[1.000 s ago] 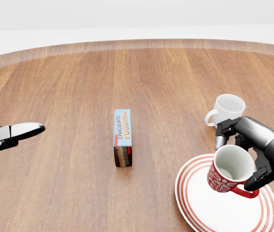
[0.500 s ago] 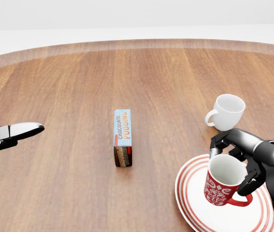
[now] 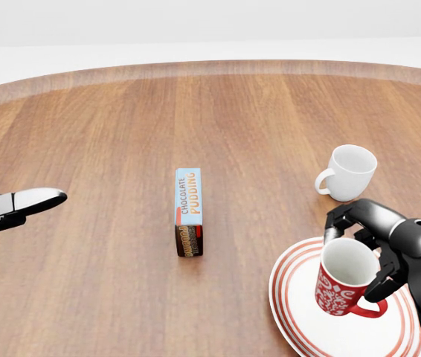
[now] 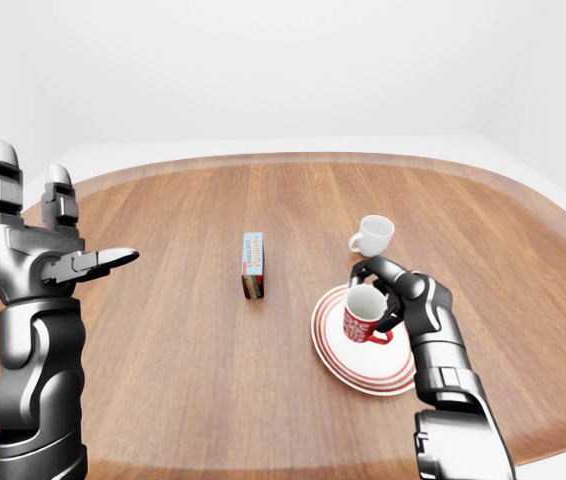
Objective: Pick up the red mug and put it on the plate
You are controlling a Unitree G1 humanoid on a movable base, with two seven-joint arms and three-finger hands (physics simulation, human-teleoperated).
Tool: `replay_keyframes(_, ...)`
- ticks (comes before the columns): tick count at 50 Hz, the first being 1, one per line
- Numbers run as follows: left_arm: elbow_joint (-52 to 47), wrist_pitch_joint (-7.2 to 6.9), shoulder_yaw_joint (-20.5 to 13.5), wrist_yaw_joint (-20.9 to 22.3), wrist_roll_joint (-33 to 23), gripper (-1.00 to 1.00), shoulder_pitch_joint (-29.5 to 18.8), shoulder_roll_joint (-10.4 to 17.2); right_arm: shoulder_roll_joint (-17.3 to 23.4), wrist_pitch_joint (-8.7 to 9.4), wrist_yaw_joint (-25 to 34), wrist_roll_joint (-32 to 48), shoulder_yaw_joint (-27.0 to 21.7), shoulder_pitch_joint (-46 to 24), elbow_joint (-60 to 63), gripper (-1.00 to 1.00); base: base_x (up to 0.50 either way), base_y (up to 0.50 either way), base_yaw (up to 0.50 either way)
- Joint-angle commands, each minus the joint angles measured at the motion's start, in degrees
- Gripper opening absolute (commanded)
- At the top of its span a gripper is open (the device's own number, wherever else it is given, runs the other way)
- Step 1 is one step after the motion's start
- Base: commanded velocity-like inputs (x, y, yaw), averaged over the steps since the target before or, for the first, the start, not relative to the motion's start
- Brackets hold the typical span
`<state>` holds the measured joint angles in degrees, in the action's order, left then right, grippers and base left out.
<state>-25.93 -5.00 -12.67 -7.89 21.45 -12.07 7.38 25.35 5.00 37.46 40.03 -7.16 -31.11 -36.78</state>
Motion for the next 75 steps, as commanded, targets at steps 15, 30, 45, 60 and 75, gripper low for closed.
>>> replay_keyframes(15, 0.8, 0.00, -0.1, -0.1, 0.0, 0.99, -0.6, 0.3, -0.8, 0.00, -5.6, -0.7, -0.2, 0.4, -0.4, -1.00, 0.00, 0.00, 0.00)
replay_keyframes(30, 0.9, 0.00, -0.4, -0.1, 0.1, 0.99, -0.6, 0.5, 0.8, 0.00, -8.8, -1.7, -0.3, 0.6, -6.7, -1.00, 0.00, 0.00, 0.00)
replay_keyframes(45, 0.6, 0.00, -0.4, 0.1, 0.2, 0.99, -0.3, 0.5, 1.0, 0.00, -13.2, -2.3, -0.7, 0.8, -7.6, -1.00, 0.00, 0.00, 0.00)
replay_keyframes(60, 0.5, 0.00, -0.4, 0.1, 0.1, 0.99, -0.1, 0.3, -0.7, 0.00, -18.7, -3.1, -0.6, 1.0, -4.7, -1.00, 0.00, 0.00, 0.00)
replay_keyframes(75, 0.6, 0.00, -0.4, 0.1, 0.1, 0.99, 0.0, 0.3, -0.1, 0.00, -22.8, -4.8, 0.1, -1.1, -12.8, -1.00, 0.00, 0.00, 0.00)
